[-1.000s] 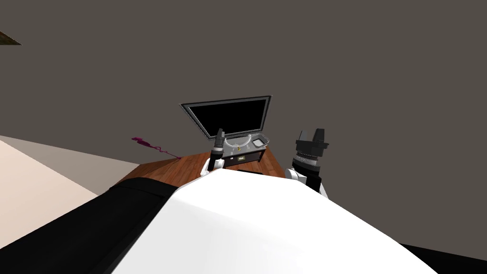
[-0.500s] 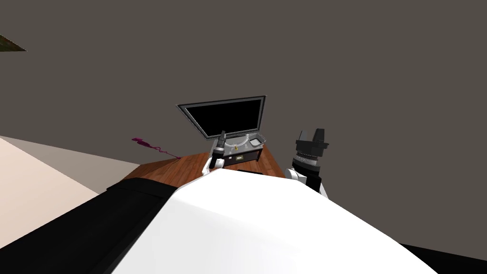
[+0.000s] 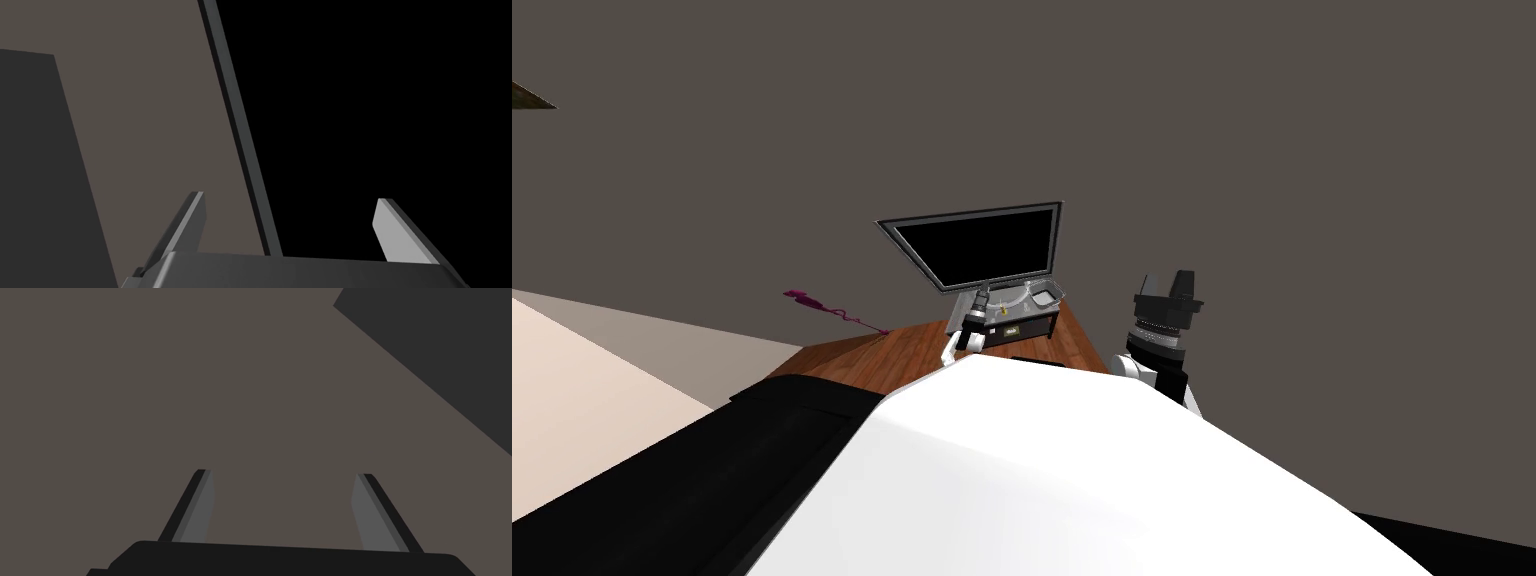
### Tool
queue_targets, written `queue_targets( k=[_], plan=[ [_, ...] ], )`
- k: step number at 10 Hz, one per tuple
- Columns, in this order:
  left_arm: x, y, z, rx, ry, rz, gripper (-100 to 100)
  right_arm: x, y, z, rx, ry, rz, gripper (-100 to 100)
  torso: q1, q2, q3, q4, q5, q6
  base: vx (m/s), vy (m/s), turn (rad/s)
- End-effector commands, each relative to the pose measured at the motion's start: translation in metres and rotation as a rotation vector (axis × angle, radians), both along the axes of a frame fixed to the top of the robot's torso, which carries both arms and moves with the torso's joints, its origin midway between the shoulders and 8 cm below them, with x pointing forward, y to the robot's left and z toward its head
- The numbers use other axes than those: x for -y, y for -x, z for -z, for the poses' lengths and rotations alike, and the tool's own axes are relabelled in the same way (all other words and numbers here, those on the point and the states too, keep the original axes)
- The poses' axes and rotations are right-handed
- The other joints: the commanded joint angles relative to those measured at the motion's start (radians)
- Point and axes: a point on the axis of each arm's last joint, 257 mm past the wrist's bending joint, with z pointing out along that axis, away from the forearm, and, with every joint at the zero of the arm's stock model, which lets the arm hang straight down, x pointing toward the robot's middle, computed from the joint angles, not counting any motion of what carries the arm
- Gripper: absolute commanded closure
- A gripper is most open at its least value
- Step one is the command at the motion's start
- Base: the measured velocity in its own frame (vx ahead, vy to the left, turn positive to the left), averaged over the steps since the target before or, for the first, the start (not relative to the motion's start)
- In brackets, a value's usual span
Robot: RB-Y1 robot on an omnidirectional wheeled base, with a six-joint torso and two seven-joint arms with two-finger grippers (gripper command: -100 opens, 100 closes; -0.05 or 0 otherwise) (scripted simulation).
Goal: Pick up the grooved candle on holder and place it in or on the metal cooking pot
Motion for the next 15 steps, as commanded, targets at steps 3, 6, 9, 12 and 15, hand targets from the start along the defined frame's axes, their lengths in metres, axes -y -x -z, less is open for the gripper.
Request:
queue_targets(
  k=[3,6,9,12,15],
  plan=[
    [-0.007,-0.012,0.034,-0.074,-0.016,-0.016,-100,0.0,0.0,0.0,0.0,0.0,0.0,0,0.0,-0.001,0.0,0.0,0.0,0.0,0.001,-0.061,-0.015],
    [-0.012,-0.023,0.068,-0.154,-0.041,-0.032,-100,0.0,0.0,0.0,0.0,0.0,0.0,0,0.001,-0.001,0.0,0.0,0.0,0.0,0.003,-0.057,-0.024],
    [-0.018,-0.032,0.106,-0.244,-0.068,-0.049,-100,0.0,0.0,0.0,0.0,0.0,0.0,0,0.001,-0.001,0.0,0.0,0.0,0.0,0.002,-0.061,-0.037],
    [-0.023,-0.033,0.136,-0.31,-0.083,-0.06,-100,0.0,0.0,0.0,0.0,0.0,0.0,0,0.003,-0.001,-0.001,0.0,0.0,0.0,0.008,-0.03,-0.025],
    [-0.028,-0.035,0.175,-0.404,-0.117,-0.074,-100,0.0,0.0,0.0,0.0,0.0,0.0,0,0.003,-0.002,-0.001,0.0,0.001,0.0,0.013,-0.02,-0.05]
  ],
)
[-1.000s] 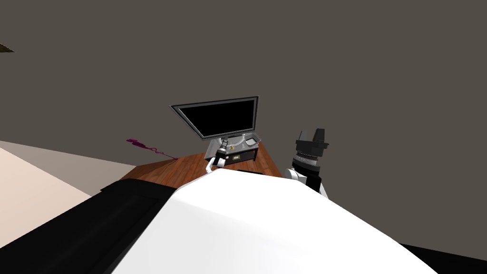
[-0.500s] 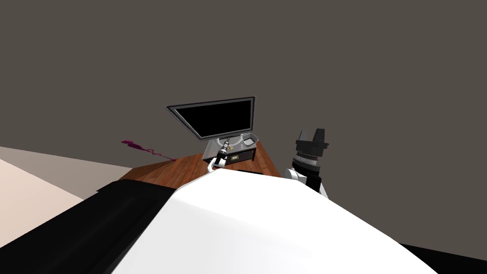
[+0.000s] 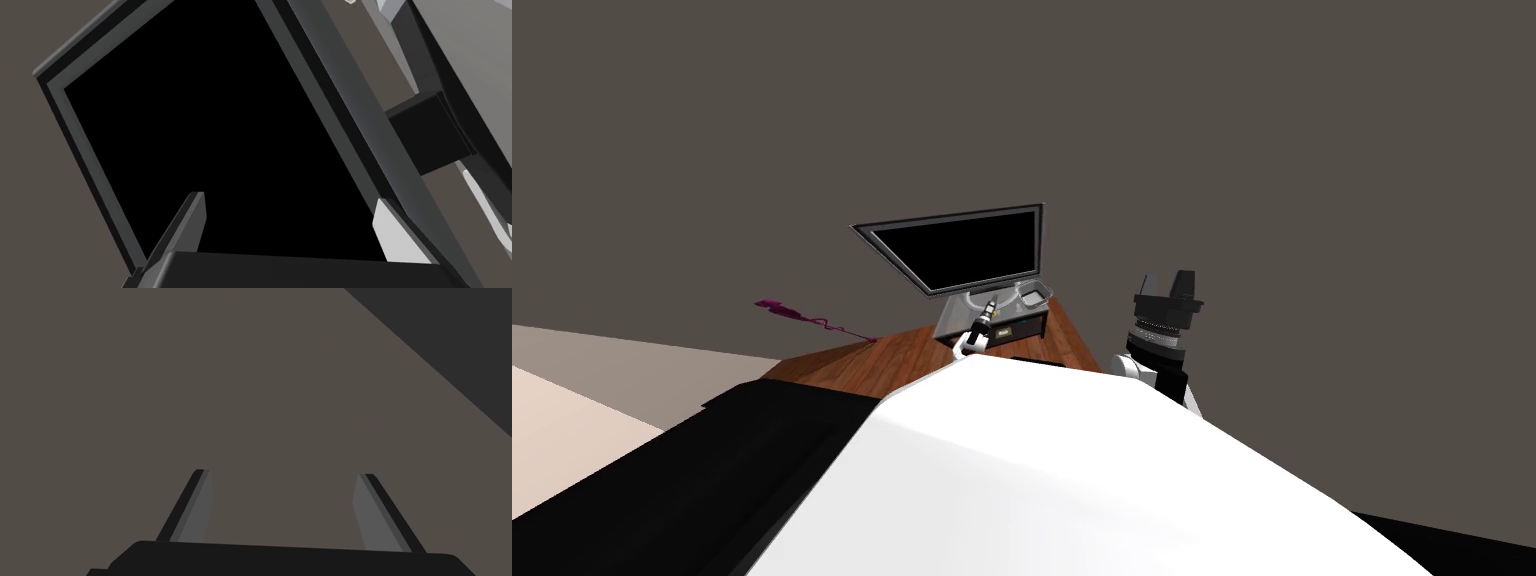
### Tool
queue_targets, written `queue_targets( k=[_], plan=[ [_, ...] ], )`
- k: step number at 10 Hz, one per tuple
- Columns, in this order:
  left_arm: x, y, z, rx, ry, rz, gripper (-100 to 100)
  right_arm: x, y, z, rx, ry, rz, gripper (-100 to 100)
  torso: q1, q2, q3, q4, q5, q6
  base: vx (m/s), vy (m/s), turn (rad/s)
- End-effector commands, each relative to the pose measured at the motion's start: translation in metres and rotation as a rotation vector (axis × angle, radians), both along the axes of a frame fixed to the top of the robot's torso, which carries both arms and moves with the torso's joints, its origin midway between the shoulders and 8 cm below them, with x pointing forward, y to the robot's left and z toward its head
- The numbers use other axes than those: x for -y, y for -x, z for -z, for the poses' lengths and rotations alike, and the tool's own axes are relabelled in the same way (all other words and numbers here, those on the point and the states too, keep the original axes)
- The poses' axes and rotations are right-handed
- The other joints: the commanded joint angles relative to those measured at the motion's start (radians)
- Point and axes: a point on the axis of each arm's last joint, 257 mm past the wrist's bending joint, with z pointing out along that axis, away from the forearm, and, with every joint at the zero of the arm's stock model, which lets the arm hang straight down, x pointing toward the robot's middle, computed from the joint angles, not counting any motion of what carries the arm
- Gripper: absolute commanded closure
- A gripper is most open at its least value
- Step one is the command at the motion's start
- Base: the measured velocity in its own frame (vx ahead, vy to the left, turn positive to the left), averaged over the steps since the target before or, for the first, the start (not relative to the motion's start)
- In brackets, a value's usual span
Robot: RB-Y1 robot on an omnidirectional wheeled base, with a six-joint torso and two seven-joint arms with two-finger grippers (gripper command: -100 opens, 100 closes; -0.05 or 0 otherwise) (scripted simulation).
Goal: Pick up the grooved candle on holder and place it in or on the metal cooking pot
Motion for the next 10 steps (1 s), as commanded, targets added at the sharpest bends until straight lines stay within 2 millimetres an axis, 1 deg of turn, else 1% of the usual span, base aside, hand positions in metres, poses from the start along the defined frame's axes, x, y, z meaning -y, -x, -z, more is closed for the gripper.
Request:
queue_targets(
  k=[1,3,5,6,7,8,9,10],
  plan=[
    [-0.003,0.004,0.026,-0.061,-0.021,-0.008,-100,0.0,0.0,0.0,0.0,0.0,0.0,0,0.0,0.0,0.0,0.0,0.0,0.0,0.019,-0.005,-0.039],
    [-0.006,0.005,0.045,-0.107,-0.04,-0.012,-100,0.0,0.0,0.0,0.0,0.0,0.0,0,0.001,-0.001,0.0,0.0,0.0,0.0,0.023,0.005,-0.052],
    [-0.01,0.008,0.074,-0.183,-0.082,-0.014,-100,0.0,0.0,0.0,0.0,0.0,0.0,0,0.002,0.0,0.0,0.0,0.0,0.0,0.02,0.017,-0.065],
    [-0.011,0.011,0.08,-0.196,-0.081,-0.017,-100,0.0,0.0,0.0,0.0,0.0,0.0,0,0.002,0.0,0.0,0.0,0.001,0.0,0.018,0.021,-0.026],
    [-0.014,0.014,0.096,-0.237,-0.103,-0.018,-100,0.0,0.0,0.0,0.0,0.0,0.0,0,0.002,0.0,0.0,0.0,0.0,0.0,0.017,0.025,-0.049],
    [-0.016,0.017,0.107,-0.269,-0.124,-0.018,-100,0.0,0.0,0.0,0.0,0.0,0.0,0,0.003,0.0,0.0,0.0,0.001,0.0,0.027,0.048,-0.076],
    [-0.02,0.024,0.126,-0.318,-0.146,-0.02,-100,0.0,0.0,0.0,0.0,0.0,0.0,0,0.004,-0.001,0.0,0.0,0.001,0.0,0.026,0.064,-0.1],
    [-0.023,0.029,0.139,-0.353,-0.167,-0.02,-100,0.0,0.0,0.0,0.0,0.0,0.0,0,0.005,0.0,0.0,0.0,0.001,0.0,0.025,0.078,-0.066]
  ],
)
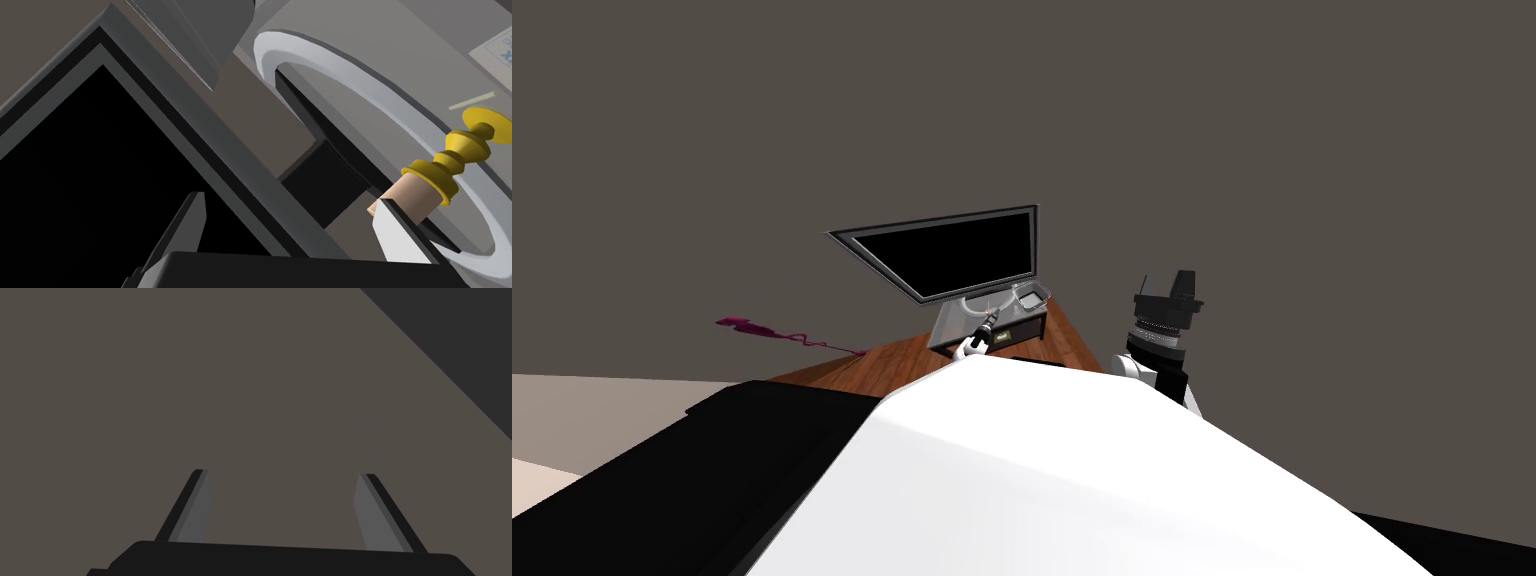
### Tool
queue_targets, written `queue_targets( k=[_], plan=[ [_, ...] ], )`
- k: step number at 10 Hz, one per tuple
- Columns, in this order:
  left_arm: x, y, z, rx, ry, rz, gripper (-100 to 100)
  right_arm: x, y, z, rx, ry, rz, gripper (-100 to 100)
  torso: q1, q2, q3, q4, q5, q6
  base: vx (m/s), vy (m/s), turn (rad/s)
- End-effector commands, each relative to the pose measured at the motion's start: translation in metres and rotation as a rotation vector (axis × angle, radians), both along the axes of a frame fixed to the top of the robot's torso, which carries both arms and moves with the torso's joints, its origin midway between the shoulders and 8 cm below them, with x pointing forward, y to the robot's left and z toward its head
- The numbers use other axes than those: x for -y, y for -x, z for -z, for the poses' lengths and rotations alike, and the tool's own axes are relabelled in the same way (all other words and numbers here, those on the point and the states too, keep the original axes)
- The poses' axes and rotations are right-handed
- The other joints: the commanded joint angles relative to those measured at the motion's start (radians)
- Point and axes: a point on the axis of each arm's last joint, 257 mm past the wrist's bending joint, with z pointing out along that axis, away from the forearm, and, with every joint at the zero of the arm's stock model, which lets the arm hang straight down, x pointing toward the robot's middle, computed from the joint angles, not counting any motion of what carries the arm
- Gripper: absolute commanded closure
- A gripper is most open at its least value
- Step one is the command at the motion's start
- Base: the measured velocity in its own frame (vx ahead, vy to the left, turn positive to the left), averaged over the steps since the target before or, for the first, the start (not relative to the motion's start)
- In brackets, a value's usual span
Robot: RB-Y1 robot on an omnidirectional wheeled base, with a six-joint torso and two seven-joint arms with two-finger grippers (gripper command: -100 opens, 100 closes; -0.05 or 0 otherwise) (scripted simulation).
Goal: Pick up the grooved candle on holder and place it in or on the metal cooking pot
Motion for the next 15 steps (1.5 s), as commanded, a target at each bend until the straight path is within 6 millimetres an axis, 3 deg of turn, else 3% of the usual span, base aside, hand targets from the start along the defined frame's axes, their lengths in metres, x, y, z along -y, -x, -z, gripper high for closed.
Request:
queue_targets(
  k=[1,2,6,11,12,13,15],
  plan=[
    [-0.003,0.007,0.021,-0.062,-0.034,0.001,-100,0.0,0.0,0.0,0.0,0.0,0.0,0,0.0,0.0,0.0,0.0,0.0,0.0,0.028,0.076,-0.078],
    [-0.003,0.007,0.021,-0.062,-0.034,0.001,-100,0.0,0.0,0.0,0.0,0.0,0.0,0,0.0,0.0,0.0,0.0,0.0,0.0,0.028,0.049,-0.016],
    [-0.018,0.03,0.065,-0.193,-0.122,0.012,-100,0.0,0.0,0.0,0.0,0.0,0.0,0,0.0,-0.001,0.0,0.0,0.0,0.0,0.033,0.079,-0.065],
    [-0.024,0.038,0.075,-0.234,-0.156,0.018,-100,0.0,0.0,0.0,0.0,0.0,0.0,0,-0.001,0.0,0.0,0.0,0.0,0.0,0.021,0.062,-0.036],
    [-0.024,0.038,0.076,-0.236,-0.158,0.018,0,0.0,0.0,0.0,0.0,0.0,0.0,0,-0.003,0.0,0.0,0.0,-0.001,0.0,0.002,0.006,0.0],
    [-0.022,0.045,0.081,-0.235,-0.159,0.025,-100,0.0,0.0,0.0,0.0,0.0,0.0,0,-0.005,0.001,0.001,0.0,-0.001,0.0,0.094,0.012,0.04],
    [-0.02,0.052,0.086,-0.234,-0.16,0.032,-100,0.0,0.0,0.0,0.0,0.0,0.0,0,-0.005,-0.006,-0.004,-0.001,-0.001,0.0,0.133,0.002,0.047]
  ],
)
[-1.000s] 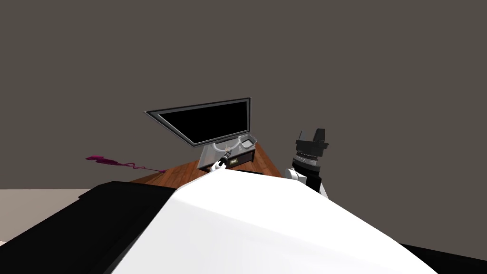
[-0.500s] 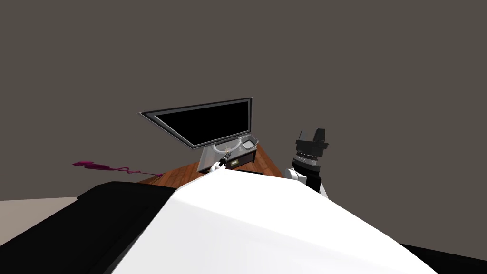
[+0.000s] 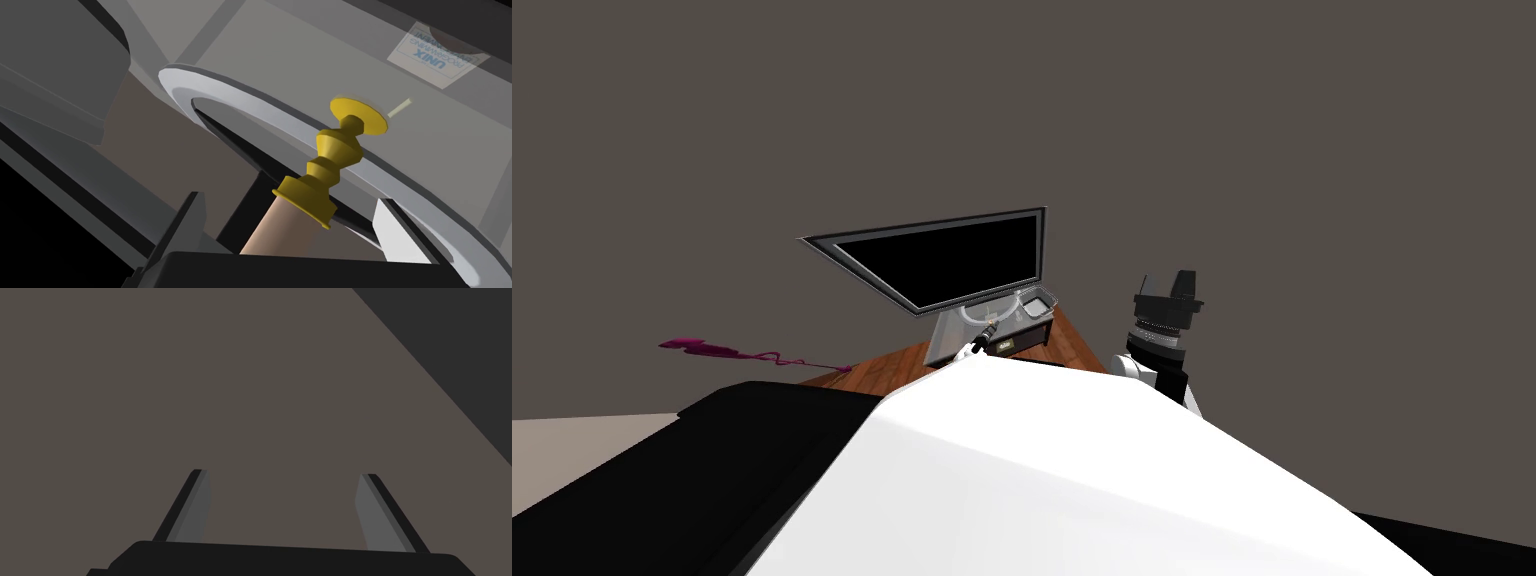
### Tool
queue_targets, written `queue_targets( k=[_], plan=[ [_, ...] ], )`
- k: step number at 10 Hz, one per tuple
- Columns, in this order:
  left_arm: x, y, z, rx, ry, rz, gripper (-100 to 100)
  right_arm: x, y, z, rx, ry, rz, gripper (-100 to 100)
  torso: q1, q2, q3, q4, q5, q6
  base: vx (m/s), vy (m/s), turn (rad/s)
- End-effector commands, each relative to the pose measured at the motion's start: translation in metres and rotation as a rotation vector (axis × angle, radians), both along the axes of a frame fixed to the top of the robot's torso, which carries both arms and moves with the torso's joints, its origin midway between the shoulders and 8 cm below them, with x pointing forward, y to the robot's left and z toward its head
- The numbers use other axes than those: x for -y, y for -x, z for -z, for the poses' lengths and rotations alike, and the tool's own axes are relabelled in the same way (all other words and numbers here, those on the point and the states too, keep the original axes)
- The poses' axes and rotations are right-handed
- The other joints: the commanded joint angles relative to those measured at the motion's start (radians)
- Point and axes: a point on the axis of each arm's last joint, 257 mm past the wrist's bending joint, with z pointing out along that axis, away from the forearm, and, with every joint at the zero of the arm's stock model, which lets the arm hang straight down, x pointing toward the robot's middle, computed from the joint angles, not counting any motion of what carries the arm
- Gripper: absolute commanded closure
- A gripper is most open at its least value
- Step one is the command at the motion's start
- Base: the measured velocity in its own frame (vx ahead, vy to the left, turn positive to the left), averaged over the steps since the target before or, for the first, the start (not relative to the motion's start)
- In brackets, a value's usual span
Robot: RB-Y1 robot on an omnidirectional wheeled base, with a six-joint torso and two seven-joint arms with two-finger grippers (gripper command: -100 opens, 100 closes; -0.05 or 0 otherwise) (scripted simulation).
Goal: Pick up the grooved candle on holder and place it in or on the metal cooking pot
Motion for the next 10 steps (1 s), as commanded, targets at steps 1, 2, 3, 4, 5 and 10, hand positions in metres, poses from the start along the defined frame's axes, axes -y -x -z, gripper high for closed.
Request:
queue_targets(
  k=[1,2,3,4,5,10],
  plan=[
    [0.0,0.0,0.0,0.0,0.0,0.0,-100,0.0,0.0,0.0,0.0,0.0,0.0,0,0.0,0.0,0.0,0.0,0.0,0.0,0.055,-0.002,0.008],
    [0.0005,0.0001,-0.0001,0.002,-0.001,0.002,100,0.0,0.0,-0.0001,0.0,0.0,0.0,0,0.0,0.003,0.002,0.001,0.0,0.0,0.01,0.0,0.001],
    [0.0001,0.0003,0.0001,0.001,-0.001,0.002,100,0.0,0.0,-0.0001,0.0,0.0,0.0,0,0.0,0.006,0.004,0.001,0.0,0.0,0.0,0.0,0.0],
    [-0.0001,0.0007,0.0005,0.0,-0.003,0.003,100,-0.0001,0.0,-0.0001,0.0,0.0,0.0,0,0.0,0.008,0.005,0.002,0.0,0.0,0.0,0.0,0.0],
    [0.0001,0.0001,0.0,0.001,-0.004,0.004,100,-0.0001,0.0,-0.0001,0.0,0.0,0.0,0,0.001,0.008,0.005,0.002,0.001,0.0,0.0,0.0,0.0],
    [-0.0014,-0.0089,-0.0064,0.006,-0.001,-0.002,100,-0.0001,-0.0001,-0.0001,0.0,0.0,0.0,0,0.001,0.017,0.01,0.003,0.001,-0.001,-0.063,0.001,-0.025]
  ],
)
